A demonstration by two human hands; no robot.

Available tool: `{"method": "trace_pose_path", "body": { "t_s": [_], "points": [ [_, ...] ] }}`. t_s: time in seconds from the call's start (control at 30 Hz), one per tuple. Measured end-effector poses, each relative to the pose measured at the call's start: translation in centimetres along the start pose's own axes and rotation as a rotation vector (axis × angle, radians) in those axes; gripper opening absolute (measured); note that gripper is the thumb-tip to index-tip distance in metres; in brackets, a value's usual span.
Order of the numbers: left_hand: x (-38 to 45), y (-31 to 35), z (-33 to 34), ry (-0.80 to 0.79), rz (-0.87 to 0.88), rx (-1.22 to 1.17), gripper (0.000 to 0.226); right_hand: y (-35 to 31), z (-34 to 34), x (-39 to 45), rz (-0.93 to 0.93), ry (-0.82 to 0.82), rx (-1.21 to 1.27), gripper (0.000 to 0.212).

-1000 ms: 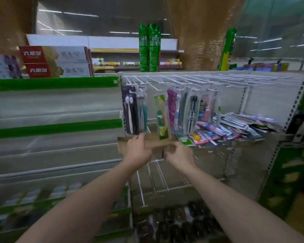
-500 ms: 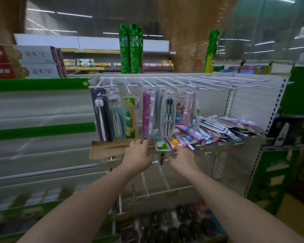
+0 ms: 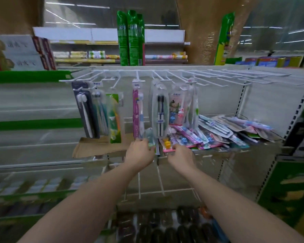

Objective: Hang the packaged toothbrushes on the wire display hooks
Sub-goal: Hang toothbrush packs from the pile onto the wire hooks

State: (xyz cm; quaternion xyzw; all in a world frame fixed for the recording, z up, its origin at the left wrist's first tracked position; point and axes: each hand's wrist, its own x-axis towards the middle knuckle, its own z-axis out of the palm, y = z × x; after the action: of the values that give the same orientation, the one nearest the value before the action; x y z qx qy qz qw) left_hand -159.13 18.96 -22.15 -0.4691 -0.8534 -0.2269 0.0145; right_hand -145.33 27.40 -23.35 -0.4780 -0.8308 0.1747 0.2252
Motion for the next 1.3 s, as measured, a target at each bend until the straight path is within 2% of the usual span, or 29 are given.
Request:
{"method": "trace_pose_path", "body": {
  "t_s": [0.07,0.13,0.27,0.37,0.63,0.73,0.97,1.17,1.3],
  "points": [
    [0.5,0.4,0.6,-0.009,-0.035,-0.04,0.045,0.2,0.3,1.0,-0.033,0.0,-0.011,0.023],
    [1.1,0.7,0.9,0.003,-0.085,-0.08,0.049,0.2,0.5,2.1,-0.03,-0.003,-0.023,0.025],
    [2.5,1.1,1.1,0.003,-0.263,-0.183,0.054,0.4,1.3,3.9,-0.044,0.033,-0.049,0.041],
    [3.2,1.7,1.0,0.024,-0.425,-0.384,0.054,0.1,1.7,4.7,-0.047,0.037,-0.093,0.054],
    [4.3,1.3,1.2,-0.057,-0.669,-0.84,0.043,-1.2,1.7,6.0,0.063,-0.053,-0.157,0.041],
    [4.1,1.2,0.8,-0.086,-0.685,-0.902,0.043,-1.4,1.5,6.0,0.075,-0.059,-0.158,0.041],
    [2.9,1.2,-0.6,-0.144,-0.715,-0.995,0.032,-0.8,1.2,4.6,0.023,0.059,-0.12,0.057],
    [1.4,1.7,-1.1,-0.203,-0.722,-1.067,0.036,-0.6,0.4,2.4,0.027,0.083,-0.058,0.036],
    [-0.1,2.2,-1.7,-0.311,-0.72,-1.076,0.018,-1.1,-0.4,0.7,0.044,0.078,-0.027,0.033]
  ]
}}
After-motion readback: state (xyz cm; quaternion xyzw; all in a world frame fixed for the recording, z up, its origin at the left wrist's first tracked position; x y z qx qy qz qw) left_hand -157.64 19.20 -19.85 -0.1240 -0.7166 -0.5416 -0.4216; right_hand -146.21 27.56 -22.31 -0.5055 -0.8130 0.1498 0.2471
